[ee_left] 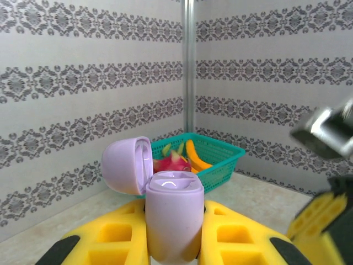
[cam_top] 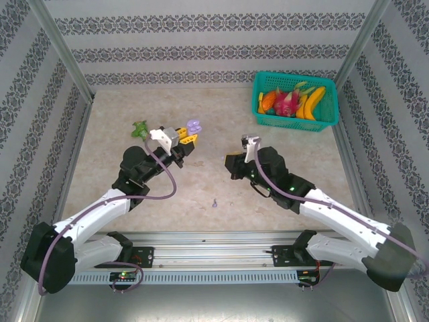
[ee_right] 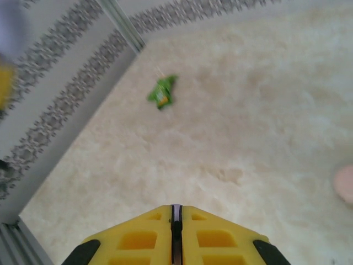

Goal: Insert the wireless bluetooth earbuds into the charging case

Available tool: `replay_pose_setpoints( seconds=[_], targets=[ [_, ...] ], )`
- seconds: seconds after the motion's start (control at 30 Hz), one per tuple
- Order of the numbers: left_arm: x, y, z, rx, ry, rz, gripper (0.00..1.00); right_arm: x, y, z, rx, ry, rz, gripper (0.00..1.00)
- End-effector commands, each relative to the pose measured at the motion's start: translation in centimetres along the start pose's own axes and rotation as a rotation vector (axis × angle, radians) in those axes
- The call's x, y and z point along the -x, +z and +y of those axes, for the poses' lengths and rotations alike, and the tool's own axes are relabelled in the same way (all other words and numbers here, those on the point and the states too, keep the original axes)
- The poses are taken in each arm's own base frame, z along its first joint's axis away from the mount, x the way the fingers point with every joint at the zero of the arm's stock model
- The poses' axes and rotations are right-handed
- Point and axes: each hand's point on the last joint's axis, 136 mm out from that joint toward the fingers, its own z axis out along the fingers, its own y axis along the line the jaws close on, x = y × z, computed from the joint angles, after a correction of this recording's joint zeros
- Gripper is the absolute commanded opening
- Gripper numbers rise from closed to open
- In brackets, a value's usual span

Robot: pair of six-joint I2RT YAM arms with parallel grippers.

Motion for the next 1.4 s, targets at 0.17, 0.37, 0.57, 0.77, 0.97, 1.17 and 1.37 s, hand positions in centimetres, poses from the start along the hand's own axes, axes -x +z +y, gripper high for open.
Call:
replay_pose_setpoints(
  seconds=[0.17,0.37,0.57,0.77,0.97,1.17,1.37],
  targets=[
    [0.6,-1.1,1.0,0.064,-0.005,-0.016,0.0,-4.6,3.8,-4.3,-0.11,0.109,0.046,0.09],
    [1.0,-1.3,0.8,0.056,-0.015,-0.028,0.0,-7.2,6.4,-6.2,-0.158,0.144,0.092,0.08],
    [0.9,-1.7,0.9,0.068,-0.017,-0.03,0.0,-8.6,8.4,-6.0,-0.15,0.168,0.129,0.08],
    [0.7,-1.9,1.2,0.086,-0.021,-0.031,0.0,-9.2,9.1,-4.2,-0.115,0.147,0.161,0.12],
    [0.8,-2.1,2.4,0.155,-0.04,-0.038,0.0,-10.0,9.5,-2.2,-0.073,0.115,0.203,0.31],
    [1.1,-2.9,6.5,0.318,-0.091,-0.037,0.0,-13.3,10.7,2.0,-0.006,-0.003,0.301,0.62],
    [2.8,-4.5,12.5,0.464,-0.167,-0.056,0.0,-17.8,13.0,7.7,0.07,-0.133,0.417,0.69]
  ],
)
